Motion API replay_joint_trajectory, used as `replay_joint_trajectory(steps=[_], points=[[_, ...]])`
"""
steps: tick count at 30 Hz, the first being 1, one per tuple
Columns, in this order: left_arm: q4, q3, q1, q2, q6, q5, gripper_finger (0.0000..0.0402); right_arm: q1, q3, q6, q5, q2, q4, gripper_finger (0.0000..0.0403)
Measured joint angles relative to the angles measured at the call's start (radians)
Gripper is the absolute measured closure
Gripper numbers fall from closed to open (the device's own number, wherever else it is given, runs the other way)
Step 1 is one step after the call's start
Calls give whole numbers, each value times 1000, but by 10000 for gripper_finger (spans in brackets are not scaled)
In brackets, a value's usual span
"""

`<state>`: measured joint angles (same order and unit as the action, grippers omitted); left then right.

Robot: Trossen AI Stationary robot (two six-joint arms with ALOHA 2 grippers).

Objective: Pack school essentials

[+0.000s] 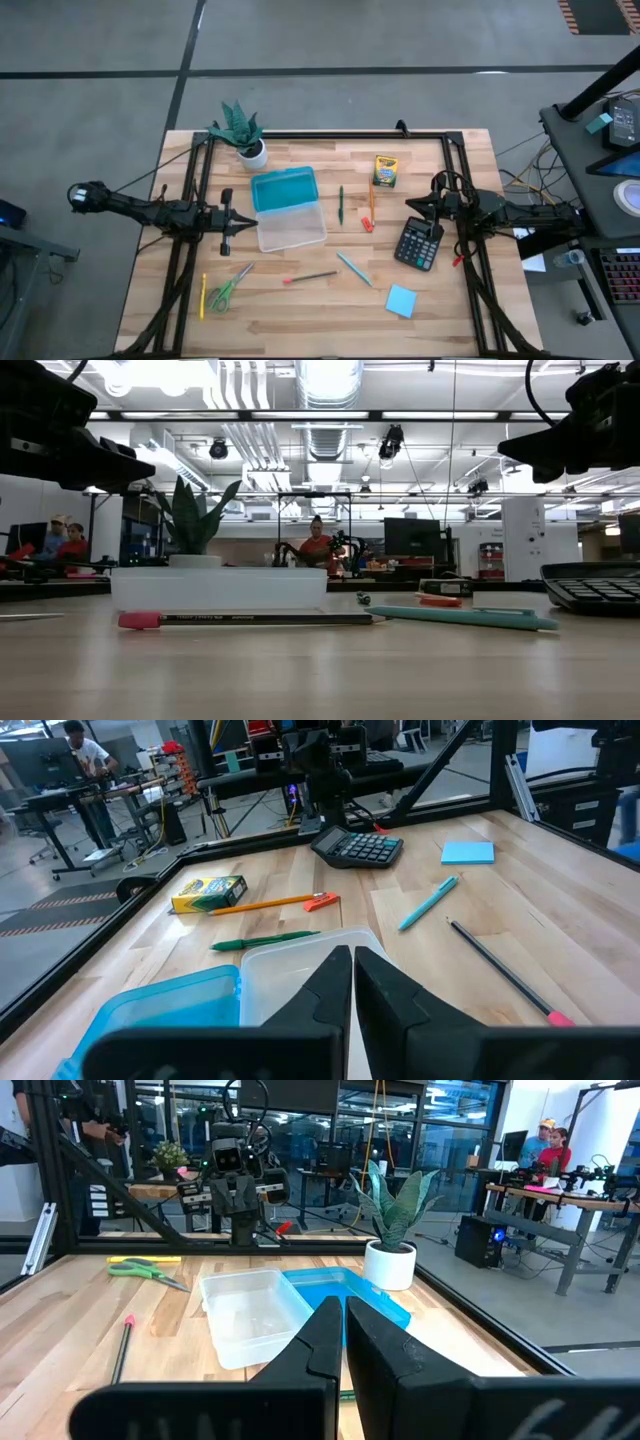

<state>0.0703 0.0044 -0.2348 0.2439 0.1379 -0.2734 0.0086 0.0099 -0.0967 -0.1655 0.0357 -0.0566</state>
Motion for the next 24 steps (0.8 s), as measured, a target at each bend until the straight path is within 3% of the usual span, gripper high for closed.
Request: replay_joint_trajectory(steps=[15, 20, 24], points=[[0, 0, 0, 0, 0, 0, 402, 0, 0, 7, 0, 0, 0, 394], [-1, 0, 0, 0, 77, 0, 402, -2, 0, 395, 20, 0, -11, 394], [79, 0, 0, 0, 101, 2, 402, -2, 0, 502, 16, 0, 0, 394]])
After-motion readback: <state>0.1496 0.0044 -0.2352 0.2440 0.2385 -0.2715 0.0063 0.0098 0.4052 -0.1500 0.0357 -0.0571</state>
